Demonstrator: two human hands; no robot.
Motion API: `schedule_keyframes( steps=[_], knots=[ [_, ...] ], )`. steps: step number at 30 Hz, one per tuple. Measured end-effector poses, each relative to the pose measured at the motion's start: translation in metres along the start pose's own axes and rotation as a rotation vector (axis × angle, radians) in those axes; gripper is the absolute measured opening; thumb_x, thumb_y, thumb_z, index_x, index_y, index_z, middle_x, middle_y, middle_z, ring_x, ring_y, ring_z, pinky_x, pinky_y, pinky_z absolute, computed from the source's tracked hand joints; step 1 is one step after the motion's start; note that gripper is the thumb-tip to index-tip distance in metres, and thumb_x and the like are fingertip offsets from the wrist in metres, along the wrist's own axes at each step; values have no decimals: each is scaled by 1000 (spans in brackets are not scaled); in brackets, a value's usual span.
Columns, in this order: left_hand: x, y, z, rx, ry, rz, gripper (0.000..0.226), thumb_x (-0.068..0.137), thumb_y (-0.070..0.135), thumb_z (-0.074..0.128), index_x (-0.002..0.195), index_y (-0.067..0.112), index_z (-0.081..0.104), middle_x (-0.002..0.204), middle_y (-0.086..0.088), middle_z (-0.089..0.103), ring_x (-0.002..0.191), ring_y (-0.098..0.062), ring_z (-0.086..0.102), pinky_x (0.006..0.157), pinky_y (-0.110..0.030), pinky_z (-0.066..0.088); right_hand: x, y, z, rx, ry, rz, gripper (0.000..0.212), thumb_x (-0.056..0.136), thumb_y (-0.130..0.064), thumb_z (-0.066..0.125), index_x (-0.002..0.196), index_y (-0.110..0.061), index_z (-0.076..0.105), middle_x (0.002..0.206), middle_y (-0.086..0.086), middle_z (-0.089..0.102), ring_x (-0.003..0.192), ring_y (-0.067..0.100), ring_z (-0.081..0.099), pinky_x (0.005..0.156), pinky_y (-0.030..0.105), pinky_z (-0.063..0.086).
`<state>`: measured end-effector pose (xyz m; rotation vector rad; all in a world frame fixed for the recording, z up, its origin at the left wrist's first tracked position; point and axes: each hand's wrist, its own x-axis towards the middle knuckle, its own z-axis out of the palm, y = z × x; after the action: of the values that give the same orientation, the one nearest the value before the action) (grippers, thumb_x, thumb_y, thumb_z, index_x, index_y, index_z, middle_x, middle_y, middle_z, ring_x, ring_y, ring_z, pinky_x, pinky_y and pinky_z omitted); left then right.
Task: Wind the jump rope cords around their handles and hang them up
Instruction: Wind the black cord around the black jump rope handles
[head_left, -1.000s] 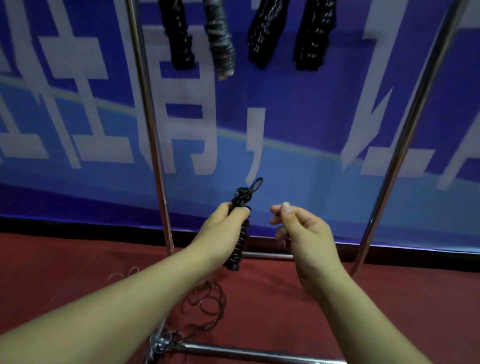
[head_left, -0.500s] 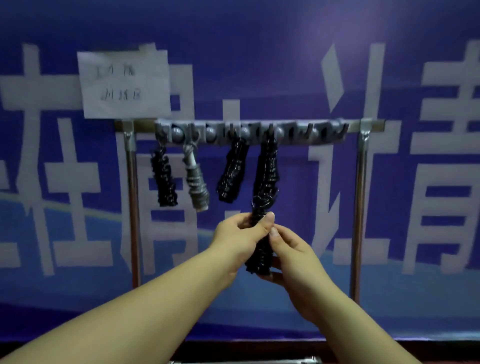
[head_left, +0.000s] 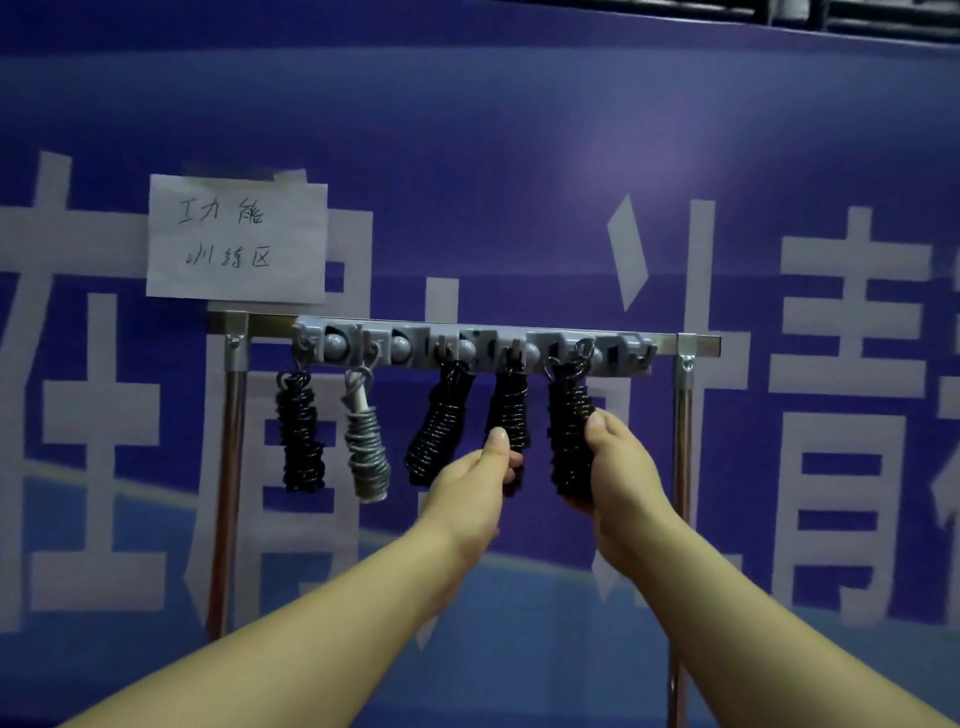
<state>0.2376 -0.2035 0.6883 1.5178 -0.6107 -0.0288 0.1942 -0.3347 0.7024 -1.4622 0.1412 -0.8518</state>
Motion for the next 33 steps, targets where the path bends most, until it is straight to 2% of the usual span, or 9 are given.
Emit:
schedule_keyframes(
  steps=[2, 5, 7, 11, 13, 18, 24, 29, 33],
  knots=[
    [2, 4, 1, 20, -16, 6, 48, 103, 55, 36, 111, 22, 69, 117, 3, 66, 112, -18, 60, 78, -30, 50, 8, -10, -2, -21, 44, -1, 33, 106, -26, 32, 100, -9, 60, 85, 11, 54, 74, 23, 46, 61, 31, 38],
    [1, 4, 5, 51, -61, -6, 52, 102, 58, 34, 106, 22, 71, 115, 1, 68, 111, -18, 61, 81, -34, 51, 15, -24, -5, -11, 93, 101, 26, 100, -20, 33, 91, -13, 56, 82, 12, 53, 73, 24, 46, 60, 31, 34],
    [-1, 1, 8, 46, -77, -20, 53, 102, 58, 34, 104, 21, 71, 113, 1, 69, 109, -17, 62, 82, -35, 51, 17, -26, -7, 6, 148, 207, 33, 102, -28, 36, 85, -11, 58, 78, 11, 59, 74, 24, 52, 63, 31, 37],
    [-6, -8, 8, 55, -72, -27, 52, 101, 58, 35, 101, 22, 72, 109, 2, 71, 105, -17, 64, 82, -36, 52, 17, -9, -13, -24, 192, 306, 36, 103, -33, 37, 90, -12, 63, 78, 10, 66, 77, 26, 58, 64, 33, 40],
    [-7, -12, 5, 57, -64, -32, 52, 101, 59, 36, 100, 22, 72, 108, 2, 71, 104, -17, 64, 80, -35, 51, 15, 0, -18, -42, 179, 258, 35, 102, -32, 37, 92, -10, 63, 80, 9, 66, 75, 24, 59, 63, 32, 41],
    [-5, -14, -2, 60, -45, -33, 51, 101, 57, 37, 101, 20, 72, 108, 0, 71, 104, -19, 64, 79, -35, 51, 10, -9, -21, -18, 94, -20, 25, 100, -27, 42, 94, -15, 63, 87, 8, 62, 74, 24, 54, 68, 35, 39],
    [-5, -12, 1, 65, -47, -40, 52, 102, 56, 36, 101, 19, 72, 108, -1, 71, 104, -18, 64, 81, -36, 52, 21, -20, -16, -43, 84, 217, 29, 104, -33, 38, 93, -18, 61, 91, 7, 70, 73, 20, 60, 67, 32, 41],
    [-9, -13, -2, 53, -46, -37, 52, 102, 56, 36, 101, 19, 73, 107, -2, 72, 104, -19, 65, 84, -38, 54, 28, -13, -17, -7, 127, 270, 27, 99, -24, 38, 94, -14, 63, 90, 9, 70, 68, 20, 59, 65, 33, 38],
    [-12, -17, -8, 50, -33, -37, 53, 102, 55, 36, 102, 18, 73, 107, -3, 72, 103, -19, 66, 88, -42, 55, 25, 2, -15, 15, 137, 320, 37, 103, -43, 42, 101, -12, 63, 94, 10, 71, 79, 23, 65, 64, 34, 49]
  ],
)
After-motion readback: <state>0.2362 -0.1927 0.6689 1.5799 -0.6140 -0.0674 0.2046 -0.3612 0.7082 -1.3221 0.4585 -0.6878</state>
